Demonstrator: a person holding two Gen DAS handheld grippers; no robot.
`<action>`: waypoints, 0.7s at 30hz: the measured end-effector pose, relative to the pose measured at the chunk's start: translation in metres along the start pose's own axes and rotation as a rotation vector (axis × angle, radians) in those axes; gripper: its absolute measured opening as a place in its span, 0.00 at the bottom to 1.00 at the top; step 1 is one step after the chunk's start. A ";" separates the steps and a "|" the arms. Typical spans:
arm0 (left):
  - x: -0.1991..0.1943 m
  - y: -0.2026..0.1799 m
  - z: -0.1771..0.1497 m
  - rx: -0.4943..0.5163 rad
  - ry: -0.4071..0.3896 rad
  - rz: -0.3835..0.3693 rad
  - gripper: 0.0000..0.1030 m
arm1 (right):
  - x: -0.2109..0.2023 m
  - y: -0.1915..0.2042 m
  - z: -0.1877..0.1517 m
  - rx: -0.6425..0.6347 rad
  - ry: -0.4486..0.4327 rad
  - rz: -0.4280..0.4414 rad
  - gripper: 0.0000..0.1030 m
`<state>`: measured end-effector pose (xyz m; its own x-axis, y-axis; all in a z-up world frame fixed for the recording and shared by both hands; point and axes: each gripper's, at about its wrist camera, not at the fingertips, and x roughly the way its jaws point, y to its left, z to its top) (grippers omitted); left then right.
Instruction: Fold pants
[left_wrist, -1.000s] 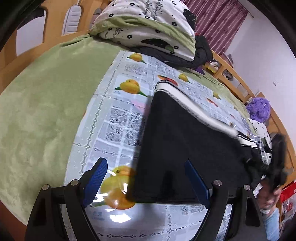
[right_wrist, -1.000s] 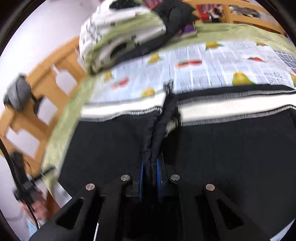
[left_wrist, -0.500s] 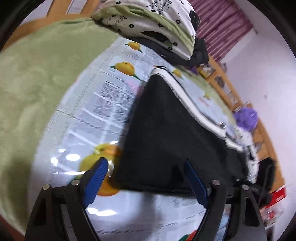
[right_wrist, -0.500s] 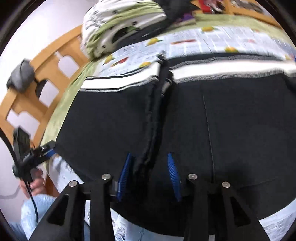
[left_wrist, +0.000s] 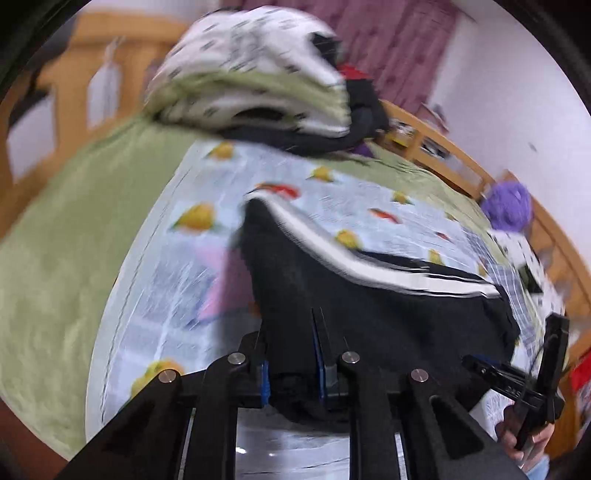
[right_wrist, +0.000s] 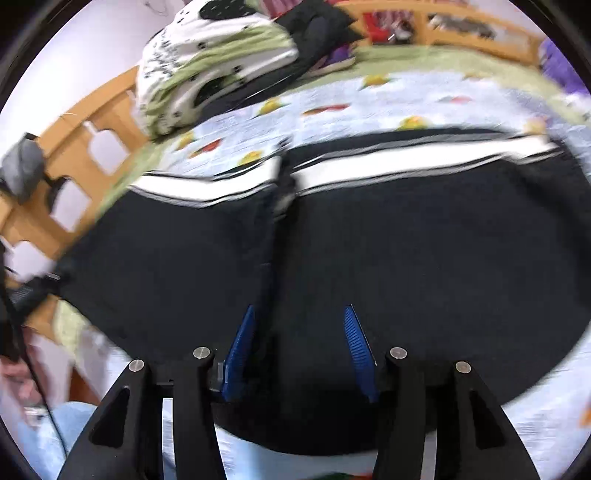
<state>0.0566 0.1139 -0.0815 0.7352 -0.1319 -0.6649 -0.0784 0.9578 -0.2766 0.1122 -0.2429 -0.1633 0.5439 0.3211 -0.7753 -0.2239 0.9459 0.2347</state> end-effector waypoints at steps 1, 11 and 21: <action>-0.003 -0.014 0.007 0.023 -0.010 -0.012 0.15 | -0.008 -0.007 0.001 -0.004 -0.012 -0.022 0.49; 0.013 -0.169 0.009 0.227 0.063 -0.180 0.14 | -0.075 -0.091 -0.006 0.056 -0.081 -0.118 0.49; 0.037 -0.198 -0.029 0.267 0.220 -0.293 0.33 | -0.083 -0.132 -0.022 0.125 -0.046 -0.140 0.49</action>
<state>0.0798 -0.0879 -0.0711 0.5376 -0.4305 -0.7250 0.3096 0.9006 -0.3052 0.0792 -0.3955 -0.1429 0.5996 0.1846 -0.7787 -0.0422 0.9790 0.1996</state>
